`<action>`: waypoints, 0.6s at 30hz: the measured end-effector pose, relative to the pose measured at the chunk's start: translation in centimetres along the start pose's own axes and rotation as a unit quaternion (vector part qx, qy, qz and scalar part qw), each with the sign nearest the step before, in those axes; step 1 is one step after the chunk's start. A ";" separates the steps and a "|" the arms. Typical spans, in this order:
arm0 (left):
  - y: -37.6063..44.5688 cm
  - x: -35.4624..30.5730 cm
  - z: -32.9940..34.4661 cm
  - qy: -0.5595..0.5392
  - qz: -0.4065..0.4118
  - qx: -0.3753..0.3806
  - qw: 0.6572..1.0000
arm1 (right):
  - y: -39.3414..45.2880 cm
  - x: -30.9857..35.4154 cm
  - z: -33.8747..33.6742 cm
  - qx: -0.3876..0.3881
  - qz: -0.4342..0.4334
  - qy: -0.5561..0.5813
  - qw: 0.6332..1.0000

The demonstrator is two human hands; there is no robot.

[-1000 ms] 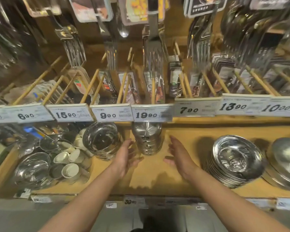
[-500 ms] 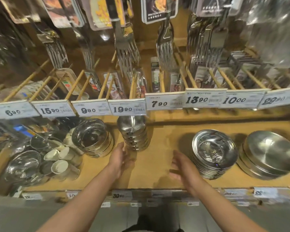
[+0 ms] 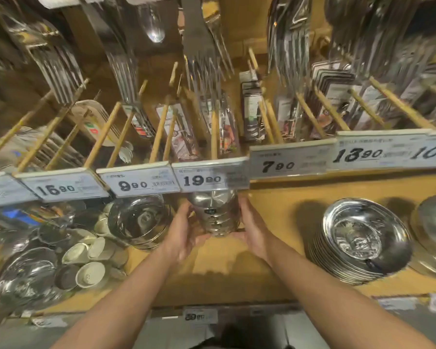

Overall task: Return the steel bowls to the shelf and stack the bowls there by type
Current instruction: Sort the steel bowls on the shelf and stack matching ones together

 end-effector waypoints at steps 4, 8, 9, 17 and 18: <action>-0.2 0.5 1.8 0.002 -0.007 0.029 1.000 | -1.0 -0.1 -1.5 -0.019 -0.029 0.021 0.999; -0.9 0.7 5.5 0.031 -0.021 0.072 0.997 | -2.7 -1.0 -4.7 -0.087 -0.018 0.043 0.995; -1.1 0.7 6.5 0.045 -0.021 0.085 0.995 | -3.2 -1.2 -5.6 -0.107 -0.021 0.045 0.993; -1.6 0.7 12.6 0.080 -0.041 0.130 0.987 | -5.2 -1.4 -8.4 -0.143 -0.062 0.134 0.979; -1.4 0.7 12.8 0.084 -0.042 0.128 0.987 | -5.3 -1.4 -8.3 -0.148 -0.070 0.141 0.976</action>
Point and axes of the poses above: each hand's wrist, its own y-axis towards the middle knuckle, its own z-axis out of the palm, x = y × z, the point moved 2 cm from there along y, towards the middle knuckle, and after that the axes turned 4 degrees about -x, right-handed, at the moved point
